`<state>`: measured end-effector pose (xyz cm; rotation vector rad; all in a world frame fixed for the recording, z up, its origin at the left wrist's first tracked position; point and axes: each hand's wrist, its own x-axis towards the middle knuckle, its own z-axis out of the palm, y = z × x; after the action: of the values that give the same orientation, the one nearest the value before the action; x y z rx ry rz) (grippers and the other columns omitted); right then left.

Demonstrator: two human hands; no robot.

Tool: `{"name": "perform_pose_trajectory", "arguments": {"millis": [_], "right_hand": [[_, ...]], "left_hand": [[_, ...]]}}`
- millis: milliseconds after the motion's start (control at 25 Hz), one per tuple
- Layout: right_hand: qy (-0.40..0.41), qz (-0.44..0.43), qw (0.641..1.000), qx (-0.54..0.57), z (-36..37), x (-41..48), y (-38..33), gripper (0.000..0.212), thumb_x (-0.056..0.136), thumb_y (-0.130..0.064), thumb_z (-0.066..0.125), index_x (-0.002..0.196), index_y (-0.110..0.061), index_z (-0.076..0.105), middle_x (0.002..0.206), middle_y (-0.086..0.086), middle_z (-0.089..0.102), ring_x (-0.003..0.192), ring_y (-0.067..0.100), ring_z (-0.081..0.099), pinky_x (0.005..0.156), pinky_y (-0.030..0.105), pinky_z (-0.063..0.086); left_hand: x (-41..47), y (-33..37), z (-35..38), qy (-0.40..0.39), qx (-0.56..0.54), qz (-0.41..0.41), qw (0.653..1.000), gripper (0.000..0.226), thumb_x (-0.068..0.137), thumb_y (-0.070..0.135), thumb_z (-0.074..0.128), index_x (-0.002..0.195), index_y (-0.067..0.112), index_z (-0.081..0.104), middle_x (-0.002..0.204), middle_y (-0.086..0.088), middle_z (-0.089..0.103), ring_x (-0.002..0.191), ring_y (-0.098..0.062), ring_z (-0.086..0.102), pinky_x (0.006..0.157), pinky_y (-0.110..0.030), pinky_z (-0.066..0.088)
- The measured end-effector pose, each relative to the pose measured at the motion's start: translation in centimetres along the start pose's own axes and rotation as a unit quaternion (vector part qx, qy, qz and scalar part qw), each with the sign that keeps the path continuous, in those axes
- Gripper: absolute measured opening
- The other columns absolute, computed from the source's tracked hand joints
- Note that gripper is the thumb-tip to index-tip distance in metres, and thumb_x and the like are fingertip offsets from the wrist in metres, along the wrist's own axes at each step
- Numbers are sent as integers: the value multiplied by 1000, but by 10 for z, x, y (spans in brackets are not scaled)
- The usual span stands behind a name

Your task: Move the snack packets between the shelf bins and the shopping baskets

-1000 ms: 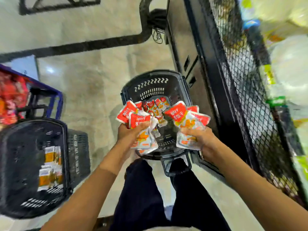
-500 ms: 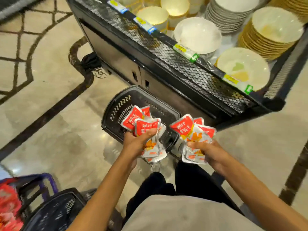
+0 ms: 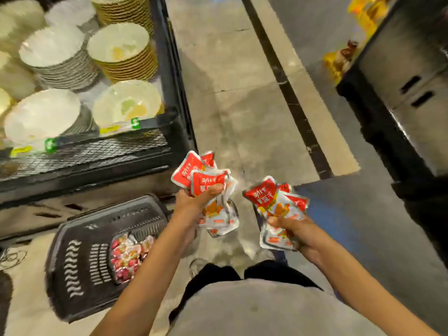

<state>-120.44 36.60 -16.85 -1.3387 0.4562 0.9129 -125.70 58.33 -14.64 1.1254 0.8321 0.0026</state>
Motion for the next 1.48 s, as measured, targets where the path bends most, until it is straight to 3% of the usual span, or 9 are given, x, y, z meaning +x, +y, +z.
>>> {"name": "perform_pose_trajectory", "arguments": {"millis": [120,280,480,640,880,1200,1280,1400,1480], "right_hand": [[60,-9,997,57,-69,-14,-2,23,75,10,65,90,-7,63,69,3,72,57,14,69,51,25,55],[137,-24,983,122,-152,-23,-20,37,65,2,72,101,-4,65,87,11,72,68,22,68,74,37,56],[165,-67,969,172,-216,-8,-66,26,69,2,71,90,-12,63,71,0,72,62,15,69,58,28,55],[191,-65,956,214,-263,30,-114,19,77,3,67,86,-14,62,71,1,72,60,15,68,51,24,55],[252,-56,925,280,-337,89,-201,20,76,2,68,88,-12,62,68,1,72,60,15,69,63,31,56],[335,-76,851,396,-430,102,-282,37,55,-9,78,91,-13,66,87,8,73,84,28,68,88,45,51],[345,-95,846,396,-457,105,-308,41,52,-12,77,92,-15,65,84,5,74,82,25,69,81,41,54],[353,-147,837,391,-522,104,-353,30,67,-3,73,93,-14,64,73,-1,74,65,15,70,57,28,56],[369,-189,841,347,-557,89,-391,38,63,-5,79,98,-9,67,80,4,75,67,16,71,58,28,56]], "left_hand": [[8,-12,72,-56,28,-10,998,46,56,15,83,98,14,65,87,-5,72,71,-16,70,67,-32,58],[12,-32,162,-110,83,-28,990,35,60,19,73,94,16,65,89,-8,71,72,-20,69,71,-35,57],[34,-38,234,-126,145,-56,980,26,65,20,73,89,15,65,86,-10,70,69,-23,67,73,-38,54],[87,-31,303,-146,168,-77,972,46,57,27,73,100,12,65,89,-9,72,69,-21,71,62,-33,58],[190,3,454,-201,234,-97,946,80,49,38,78,122,12,57,106,-11,70,92,-30,68,87,-48,53],[257,27,684,-351,336,-100,868,79,53,46,74,124,19,53,112,-4,68,96,-26,67,88,-48,52],[258,24,732,-372,338,-92,860,70,56,42,74,120,19,53,107,-3,68,94,-24,67,80,-41,54],[259,18,813,-393,307,-82,863,64,56,37,74,114,17,57,100,-4,71,87,-23,69,73,-35,54],[246,29,864,-421,284,-63,859,62,51,35,81,106,15,62,91,-4,74,78,-21,71,69,-34,56]]}}
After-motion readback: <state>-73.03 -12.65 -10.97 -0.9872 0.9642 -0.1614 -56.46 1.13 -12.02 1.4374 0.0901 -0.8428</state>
